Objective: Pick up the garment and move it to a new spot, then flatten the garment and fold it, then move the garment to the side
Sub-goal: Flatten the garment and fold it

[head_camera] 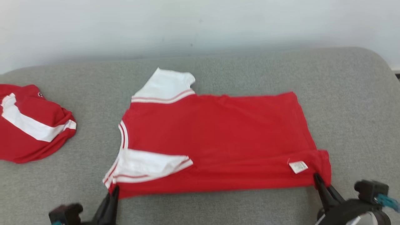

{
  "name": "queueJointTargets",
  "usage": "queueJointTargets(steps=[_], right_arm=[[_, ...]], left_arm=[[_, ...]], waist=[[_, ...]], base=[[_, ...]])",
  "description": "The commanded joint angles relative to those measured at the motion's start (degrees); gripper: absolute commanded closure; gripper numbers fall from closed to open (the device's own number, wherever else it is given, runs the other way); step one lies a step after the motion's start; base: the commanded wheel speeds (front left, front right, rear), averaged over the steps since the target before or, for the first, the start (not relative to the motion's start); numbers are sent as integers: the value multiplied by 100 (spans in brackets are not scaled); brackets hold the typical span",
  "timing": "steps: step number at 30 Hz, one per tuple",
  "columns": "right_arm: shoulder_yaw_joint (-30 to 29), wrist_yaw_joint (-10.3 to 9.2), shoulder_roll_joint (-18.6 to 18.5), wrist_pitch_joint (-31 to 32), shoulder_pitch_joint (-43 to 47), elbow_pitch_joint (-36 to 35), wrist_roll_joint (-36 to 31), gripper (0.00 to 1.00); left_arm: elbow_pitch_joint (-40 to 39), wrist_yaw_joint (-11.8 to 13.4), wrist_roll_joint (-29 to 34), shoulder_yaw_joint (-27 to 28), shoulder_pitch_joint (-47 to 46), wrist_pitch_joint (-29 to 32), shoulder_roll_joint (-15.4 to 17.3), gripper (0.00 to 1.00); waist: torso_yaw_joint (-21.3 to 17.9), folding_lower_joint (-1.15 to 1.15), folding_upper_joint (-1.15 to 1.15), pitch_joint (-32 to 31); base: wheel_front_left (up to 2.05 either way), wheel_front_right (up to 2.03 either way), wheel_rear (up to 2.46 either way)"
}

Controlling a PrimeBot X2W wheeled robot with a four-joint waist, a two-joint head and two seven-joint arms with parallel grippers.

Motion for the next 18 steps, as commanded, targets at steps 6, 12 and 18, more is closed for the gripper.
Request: queueJointTargets(steps=[6,12,18], right_arm=[[-516,-15,-73,446,901,-698,-11,100],[-803,-15,178,736,1232,-1046,-211,47],[-1028,-15,430,680,1113,-1392,-574,0]], left_arm=[[-733,312,-138,65,913,-39,-94,100],[-915,439,-70,-55,1189,17,-176,44],[-1031,493,45,74,1043,-36,-252,0]], waist=[[173,0,0,-184],[185,0,0,-188],[124,0,0,-233]], base=[[0,0,0],[0,0,0],[0,0,0]])
